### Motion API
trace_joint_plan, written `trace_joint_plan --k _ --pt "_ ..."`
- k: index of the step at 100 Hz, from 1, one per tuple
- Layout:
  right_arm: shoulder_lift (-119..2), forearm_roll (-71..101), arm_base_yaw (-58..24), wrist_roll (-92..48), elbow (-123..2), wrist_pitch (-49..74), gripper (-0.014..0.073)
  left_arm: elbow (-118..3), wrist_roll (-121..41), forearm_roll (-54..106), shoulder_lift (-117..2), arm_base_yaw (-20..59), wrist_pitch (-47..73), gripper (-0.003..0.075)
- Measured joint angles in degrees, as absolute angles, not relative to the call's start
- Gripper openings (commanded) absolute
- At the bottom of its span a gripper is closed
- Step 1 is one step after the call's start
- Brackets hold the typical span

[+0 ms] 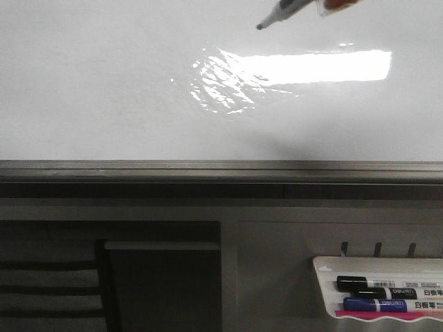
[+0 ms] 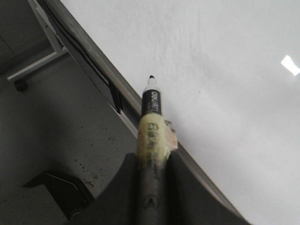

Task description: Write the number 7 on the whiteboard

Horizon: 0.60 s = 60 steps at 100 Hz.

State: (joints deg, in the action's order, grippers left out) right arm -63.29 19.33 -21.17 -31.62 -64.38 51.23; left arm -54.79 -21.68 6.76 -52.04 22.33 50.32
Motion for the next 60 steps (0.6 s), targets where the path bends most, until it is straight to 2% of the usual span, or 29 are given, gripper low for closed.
trace_joint_plan --k 17,32,42,60 --pt "-61.3 19.1 -21.2 -27.5 -54.9 41.5 -0.0014 -45.4 -21.1 7.5 -45.6 21.4 44.1 0.0314" --pt "-61.7 20.2 -21.2 -27.1 -51.6 34.3 -0.0014 -42.9 -20.9 8.4 -44.5 21.3 40.2 0.0314" --pt "-63.1 21.5 -21.2 -27.0 -52.5 32.6 -0.0014 -42.8 -20.9 9.5 -44.6 21.3 38.5 0.0314" --pt "-69.9 21.5 -20.8 -26.9 -61.6 37.9 -0.0014 -42.8 -20.9 10.3 -45.4 21.3 37.5 0.0314"
